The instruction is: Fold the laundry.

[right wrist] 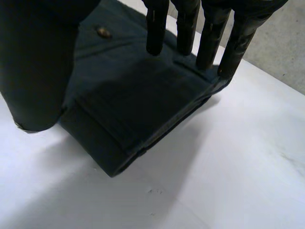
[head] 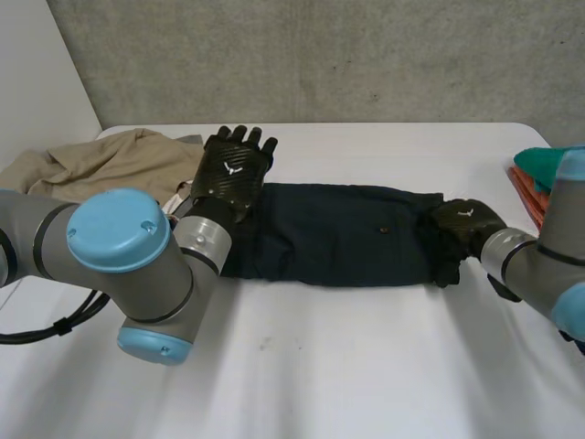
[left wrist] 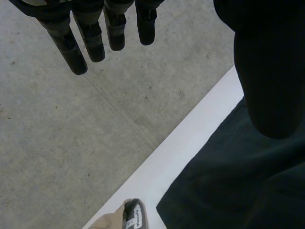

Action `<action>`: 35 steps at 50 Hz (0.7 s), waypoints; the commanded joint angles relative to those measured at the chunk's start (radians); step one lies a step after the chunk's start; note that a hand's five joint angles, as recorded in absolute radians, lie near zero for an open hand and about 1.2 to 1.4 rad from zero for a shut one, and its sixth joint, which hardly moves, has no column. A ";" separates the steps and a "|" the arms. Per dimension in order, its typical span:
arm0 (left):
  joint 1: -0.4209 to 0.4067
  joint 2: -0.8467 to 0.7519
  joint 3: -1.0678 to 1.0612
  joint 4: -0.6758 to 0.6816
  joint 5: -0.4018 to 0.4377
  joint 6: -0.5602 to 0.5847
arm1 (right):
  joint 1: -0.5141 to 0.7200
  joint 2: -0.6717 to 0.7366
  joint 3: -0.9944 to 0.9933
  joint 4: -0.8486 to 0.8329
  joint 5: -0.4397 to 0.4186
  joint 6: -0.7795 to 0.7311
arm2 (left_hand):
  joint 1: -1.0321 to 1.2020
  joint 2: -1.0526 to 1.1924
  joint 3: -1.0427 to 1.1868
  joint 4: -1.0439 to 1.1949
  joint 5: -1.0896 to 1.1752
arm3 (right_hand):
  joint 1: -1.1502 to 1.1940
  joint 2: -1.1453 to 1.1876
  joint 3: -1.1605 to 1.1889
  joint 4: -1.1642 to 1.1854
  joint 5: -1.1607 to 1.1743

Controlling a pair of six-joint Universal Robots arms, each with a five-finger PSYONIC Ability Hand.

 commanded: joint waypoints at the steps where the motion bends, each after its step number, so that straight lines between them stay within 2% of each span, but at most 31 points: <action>1: -0.002 -0.010 0.005 0.000 0.000 0.003 | 0.002 0.088 -0.028 -0.053 0.006 -0.006 | -0.015 -0.031 -0.039 -0.031 -0.046 | 0.286 0.270 0.261 0.267 0.269; 2: -0.002 -0.010 0.005 0.000 0.000 0.003 | 0.002 0.093 -0.033 -0.061 0.008 -0.006 | -0.015 -0.031 -0.039 -0.031 -0.046 | 0.624 0.608 0.599 0.605 0.607; 4: -0.004 -0.009 0.003 0.000 -0.002 0.001 | 0.002 0.093 -0.034 -0.078 0.008 -0.005 | -0.015 -0.031 -0.039 -0.031 -0.046 | 1.085 1.069 1.060 1.066 1.068; 11: -0.018 -0.003 0.000 0.000 -0.003 0.001 | -0.018 0.050 -0.010 -0.113 0.022 -0.003 | -0.015 -0.031 -0.039 -0.031 -0.046 | 1.087 1.071 1.062 1.068 1.070; 16: -0.019 0.028 -0.014 -0.026 -0.005 0.000 | -0.106 -0.045 0.047 -0.101 0.022 -0.018 | -0.015 -0.031 -0.039 -0.031 -0.046 | 1.087 1.071 1.062 1.068 1.070; 20: -0.018 0.072 -0.034 -0.047 -0.002 -0.003 | -0.180 -0.122 0.076 -0.070 0.020 -0.151 | -0.015 -0.031 -0.039 -0.031 -0.046 | 1.087 1.071 1.062 1.068 1.070; 25: -0.018 0.111 -0.054 -0.064 0.001 -0.017 | -0.246 -0.150 0.078 -0.023 0.023 -0.462 | -0.015 -0.031 -0.039 -0.031 -0.046 | 1.087 1.071 1.062 1.068 1.070; 28: -0.018 0.129 -0.060 -0.081 0.009 -0.055 | -0.222 -0.151 0.079 -0.032 0.015 -0.579 | -0.015 -0.031 -0.039 -0.031 -0.046 | 1.087 1.071 1.062 1.068 1.070; 29: -0.018 0.132 -0.060 -0.087 0.014 -0.071 | -0.176 -0.154 0.072 -0.043 0.011 -0.630 | -0.015 -0.031 -0.039 -0.031 -0.046 | 1.087 1.071 1.062 1.068 1.070; 33: -0.012 0.158 -0.057 -0.138 0.086 -0.146 | -0.027 -0.157 0.055 -0.105 -0.012 -0.690 | -0.015 -0.031 -0.039 -0.031 -0.046 | 1.087 1.071 1.062 1.068 1.070; 35: 0.001 0.180 -0.052 -0.170 0.147 -0.187 | 0.028 -0.157 0.052 -0.139 -0.037 -0.695 | -0.015 -0.031 -0.039 -0.031 -0.046 | 1.087 1.071 1.062 1.068 1.070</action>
